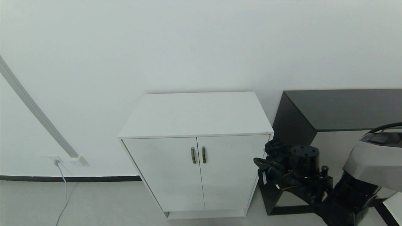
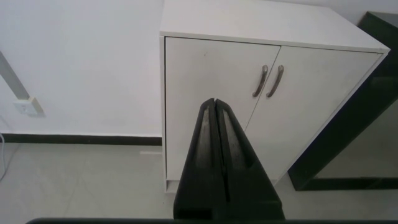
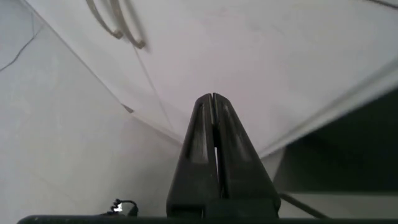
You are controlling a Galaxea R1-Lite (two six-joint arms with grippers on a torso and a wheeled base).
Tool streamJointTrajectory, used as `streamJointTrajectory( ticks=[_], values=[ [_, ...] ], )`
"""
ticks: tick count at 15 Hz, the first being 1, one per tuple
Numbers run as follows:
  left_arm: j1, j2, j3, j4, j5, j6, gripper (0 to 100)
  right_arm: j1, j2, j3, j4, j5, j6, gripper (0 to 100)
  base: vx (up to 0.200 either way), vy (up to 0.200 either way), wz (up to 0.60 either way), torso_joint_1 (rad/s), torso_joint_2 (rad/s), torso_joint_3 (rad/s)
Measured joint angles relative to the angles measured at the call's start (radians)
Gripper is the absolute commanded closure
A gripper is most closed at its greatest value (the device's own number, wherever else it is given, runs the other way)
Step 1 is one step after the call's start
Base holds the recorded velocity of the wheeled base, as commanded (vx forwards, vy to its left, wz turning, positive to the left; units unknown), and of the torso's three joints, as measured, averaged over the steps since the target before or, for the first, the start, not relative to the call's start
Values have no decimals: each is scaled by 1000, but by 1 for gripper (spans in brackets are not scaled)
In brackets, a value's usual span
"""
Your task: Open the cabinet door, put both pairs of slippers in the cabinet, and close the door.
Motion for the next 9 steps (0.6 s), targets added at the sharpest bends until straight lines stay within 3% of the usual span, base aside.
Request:
streamJointTrajectory(
  ticks=[9],
  values=[
    [0,0,0,0,2,-1,100,-213,-161,325,-154,0,-18,100,0,0,0,0,0,0]
  ],
)
